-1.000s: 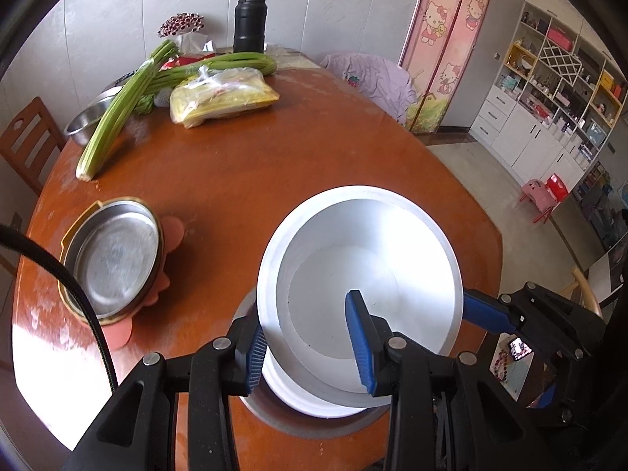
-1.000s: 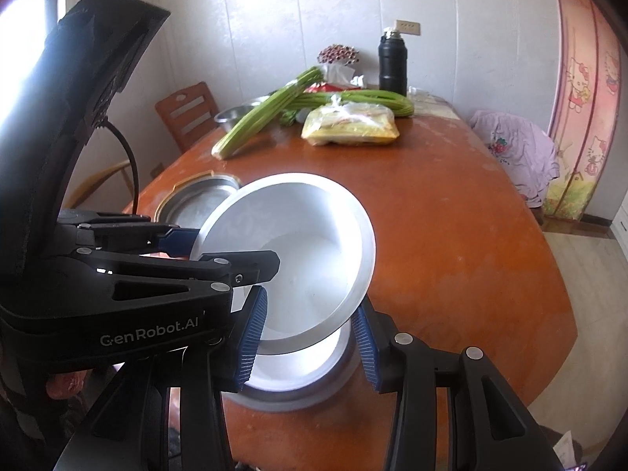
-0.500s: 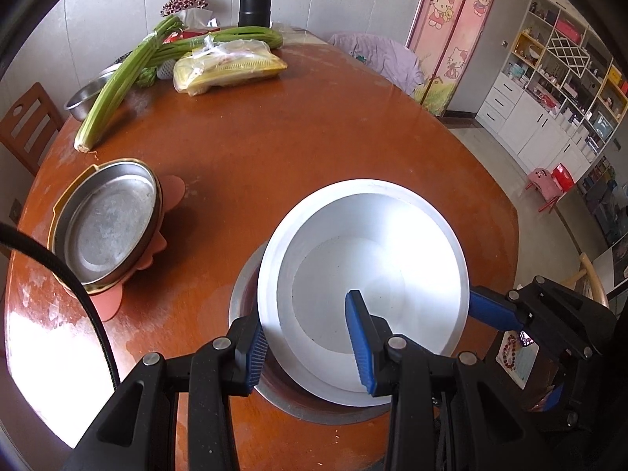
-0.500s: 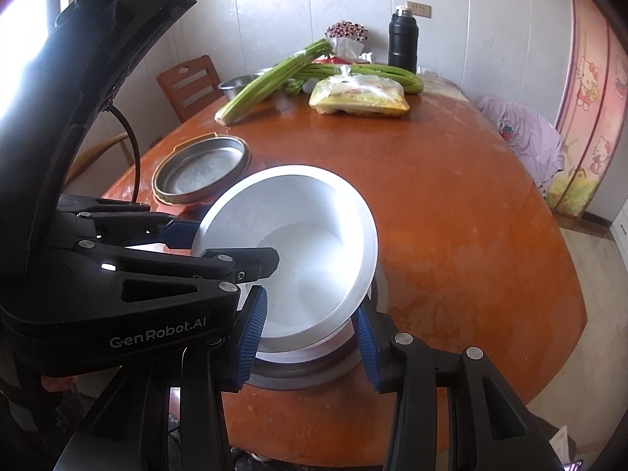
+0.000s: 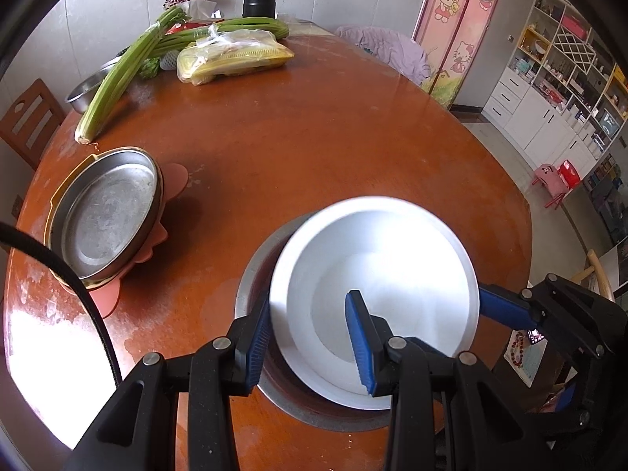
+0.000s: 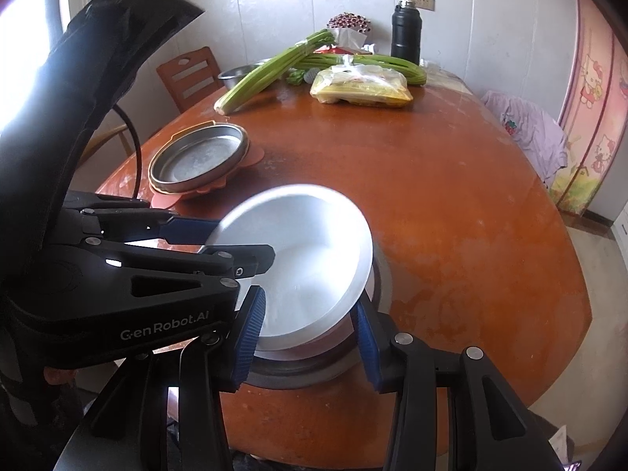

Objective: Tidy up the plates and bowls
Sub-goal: 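Lift the small printed bowl and lower it into the large white bowl, then grasp the steel bowl rim with the left tool while the right tool grips it too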

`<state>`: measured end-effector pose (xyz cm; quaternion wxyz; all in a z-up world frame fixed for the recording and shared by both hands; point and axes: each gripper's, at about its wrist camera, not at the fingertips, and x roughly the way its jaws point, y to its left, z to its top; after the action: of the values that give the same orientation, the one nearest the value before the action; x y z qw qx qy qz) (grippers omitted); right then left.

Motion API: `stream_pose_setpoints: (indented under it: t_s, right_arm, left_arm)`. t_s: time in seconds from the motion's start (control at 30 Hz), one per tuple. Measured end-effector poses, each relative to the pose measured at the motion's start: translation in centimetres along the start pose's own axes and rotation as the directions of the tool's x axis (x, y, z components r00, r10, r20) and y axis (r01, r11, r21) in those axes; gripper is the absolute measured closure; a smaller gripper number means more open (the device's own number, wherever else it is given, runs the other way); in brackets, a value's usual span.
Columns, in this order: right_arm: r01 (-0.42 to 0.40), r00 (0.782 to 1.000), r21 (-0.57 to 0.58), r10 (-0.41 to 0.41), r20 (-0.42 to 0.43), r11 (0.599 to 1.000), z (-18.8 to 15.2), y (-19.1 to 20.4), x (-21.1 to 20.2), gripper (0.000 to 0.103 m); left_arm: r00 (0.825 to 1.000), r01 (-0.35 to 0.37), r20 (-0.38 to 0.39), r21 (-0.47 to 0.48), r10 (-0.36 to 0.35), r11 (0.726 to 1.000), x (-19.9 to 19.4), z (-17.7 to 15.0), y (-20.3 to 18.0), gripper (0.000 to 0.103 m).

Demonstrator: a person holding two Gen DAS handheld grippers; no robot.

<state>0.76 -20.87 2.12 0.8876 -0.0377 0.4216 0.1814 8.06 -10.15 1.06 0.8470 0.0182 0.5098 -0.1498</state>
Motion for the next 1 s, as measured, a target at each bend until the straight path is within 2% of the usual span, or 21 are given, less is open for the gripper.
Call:
stream_pose_setpoints:
  t_s: [0.63,0.77,1.0]
  right_arm:
    - [0.029,0.998,0.025,-0.031,0.051,0.999,0.4,-0.6,-1.1,0.056]
    - [0.048,0.996,0.030,-0.050,0.069,0.998,0.6,-0.6,-1.7,0.052]
    - [0.073,0.991,0.043,-0.077,0.106,0.996,1.0,-0.8,-2.6,0.051]
  left_arm:
    - [0.999,-0.027,0.045,-0.003,0.027,1.000,-1.4,0.0,0.7,0.064]
    - [0.998,-0.026,0.059,-0.001,0.026,1.000,-1.9,0.1,0.7,0.064]
    - [0.997,-0.032,0.064,-0.018,0.034,0.999,-2.0,0.2,1.5,0.063]
